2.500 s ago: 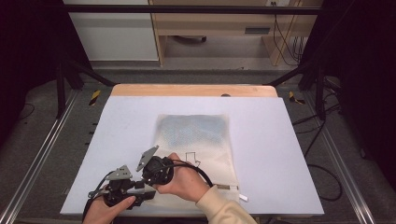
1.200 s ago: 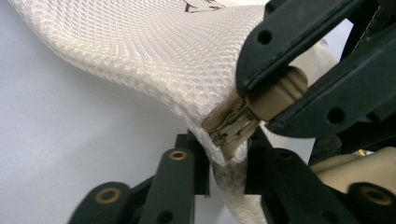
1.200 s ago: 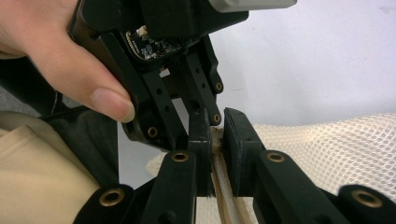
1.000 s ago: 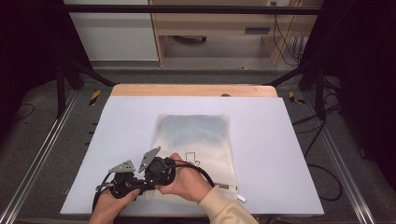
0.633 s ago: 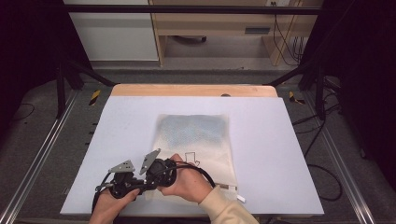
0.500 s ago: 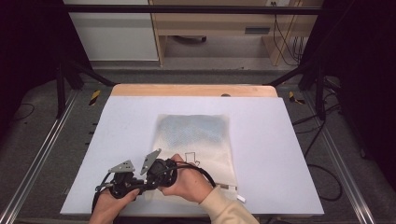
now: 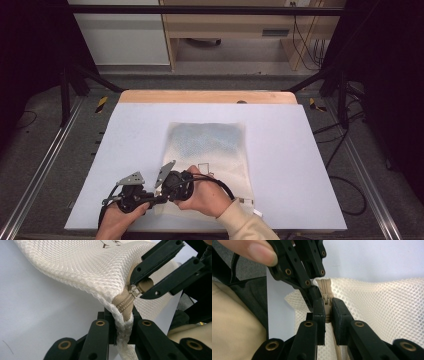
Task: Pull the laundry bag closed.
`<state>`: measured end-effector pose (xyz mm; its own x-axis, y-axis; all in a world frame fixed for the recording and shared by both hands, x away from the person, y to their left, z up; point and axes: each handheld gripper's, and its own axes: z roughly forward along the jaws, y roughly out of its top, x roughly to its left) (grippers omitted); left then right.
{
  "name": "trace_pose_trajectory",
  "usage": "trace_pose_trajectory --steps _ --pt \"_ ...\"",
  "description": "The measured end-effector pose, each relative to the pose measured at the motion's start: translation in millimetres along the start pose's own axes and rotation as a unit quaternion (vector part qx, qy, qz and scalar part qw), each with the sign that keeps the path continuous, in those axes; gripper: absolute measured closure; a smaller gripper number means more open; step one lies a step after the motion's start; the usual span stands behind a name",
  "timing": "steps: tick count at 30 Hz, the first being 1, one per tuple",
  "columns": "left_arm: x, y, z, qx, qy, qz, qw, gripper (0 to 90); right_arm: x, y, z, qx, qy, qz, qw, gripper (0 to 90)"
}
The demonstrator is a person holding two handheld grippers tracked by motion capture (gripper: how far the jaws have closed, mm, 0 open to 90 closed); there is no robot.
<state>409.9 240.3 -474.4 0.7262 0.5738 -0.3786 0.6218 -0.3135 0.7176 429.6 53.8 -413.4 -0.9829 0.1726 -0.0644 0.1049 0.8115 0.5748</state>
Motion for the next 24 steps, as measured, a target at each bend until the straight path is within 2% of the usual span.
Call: trace_pose_trajectory --steps 16,24 --pt "-0.3 0.4 0.3 0.003 0.000 0.006 1.0000 83.4 -5.2 -12.2 -3.2 0.003 0.006 0.015 0.9999 82.0" --pt "-1.7 0.7 0.6 0.004 0.002 0.008 1.0000 83.2 -6.0 -14.2 -2.7 0.003 0.008 0.011 0.9999 82.0"
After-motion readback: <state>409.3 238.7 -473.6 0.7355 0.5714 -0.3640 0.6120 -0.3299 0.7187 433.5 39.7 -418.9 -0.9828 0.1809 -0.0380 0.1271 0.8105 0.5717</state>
